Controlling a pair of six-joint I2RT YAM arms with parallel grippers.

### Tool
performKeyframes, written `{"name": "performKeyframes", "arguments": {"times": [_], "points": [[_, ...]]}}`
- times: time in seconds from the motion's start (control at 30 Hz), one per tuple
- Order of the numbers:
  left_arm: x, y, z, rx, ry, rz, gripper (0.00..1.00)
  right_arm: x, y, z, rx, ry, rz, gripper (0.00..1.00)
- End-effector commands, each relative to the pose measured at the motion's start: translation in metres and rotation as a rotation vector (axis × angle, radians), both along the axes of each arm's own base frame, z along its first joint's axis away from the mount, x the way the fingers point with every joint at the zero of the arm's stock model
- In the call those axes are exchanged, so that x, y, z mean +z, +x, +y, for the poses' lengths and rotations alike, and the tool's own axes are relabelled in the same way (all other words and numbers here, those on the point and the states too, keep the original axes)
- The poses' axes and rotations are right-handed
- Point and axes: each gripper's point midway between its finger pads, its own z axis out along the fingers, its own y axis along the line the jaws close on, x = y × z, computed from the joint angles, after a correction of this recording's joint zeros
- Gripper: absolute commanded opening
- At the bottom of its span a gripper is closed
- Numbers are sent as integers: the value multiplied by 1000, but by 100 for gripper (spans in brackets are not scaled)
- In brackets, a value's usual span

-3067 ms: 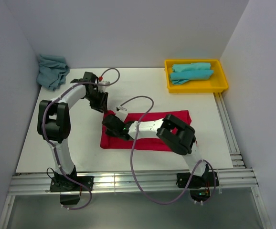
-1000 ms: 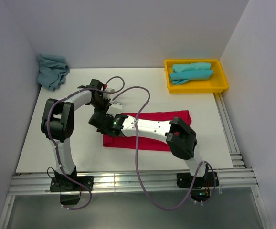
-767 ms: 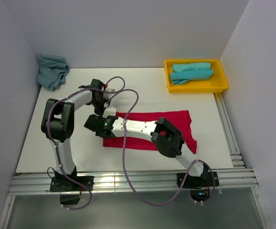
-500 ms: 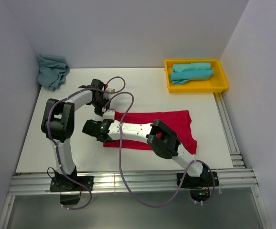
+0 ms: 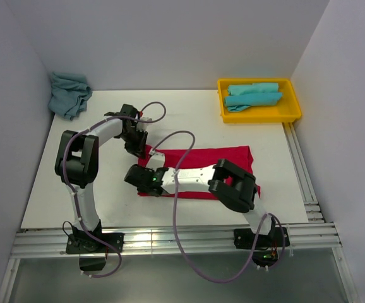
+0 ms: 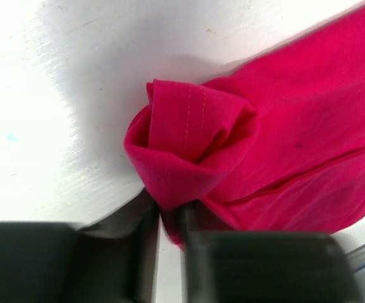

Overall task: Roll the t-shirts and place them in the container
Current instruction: Roll the tshirt

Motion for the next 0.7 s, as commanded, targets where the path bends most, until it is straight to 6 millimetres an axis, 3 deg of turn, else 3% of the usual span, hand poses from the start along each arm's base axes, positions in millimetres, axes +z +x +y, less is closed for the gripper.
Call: {"name": "performKeyframes", "arguments": {"times": [0.0,0.03,0.07,0.1,0.13,0.17,0.23,0.3,0.4,0.53,0.67], "points": [[16,26,-1,10,-26,-77,28,-7,-25,7,27,203,99,0],[23,31,-2,11,-45,-91,34,12,-18,19,18,318,72,0],[32,33,-2,10,-92,-97,41,-2,-23,5,7,320,88,0],[40,35,-4,5,-122,-106,46,-1,-24,3,2,357,99,0],[47,36,-4,2,-150,-114,54,16,-20,14,-3,470,81,0],[59,41,1,9,-179,-132,56,2,-22,-1,-23,474,97,0],[76,41,0,-7,-264,-144,58,14,-20,4,-39,602,101,0],[83,37,8,-7,-323,-121,57,4,-22,-7,-63,639,134,0],[80,25,14,-30,-373,-86,56,-1,-21,-11,-85,714,148,0],[61,-2,14,-56,-418,-32,55,1,-21,-7,-109,877,183,0],[42,-25,7,-93,-490,34,55,-9,-23,-10,-129,916,212,0]]}}
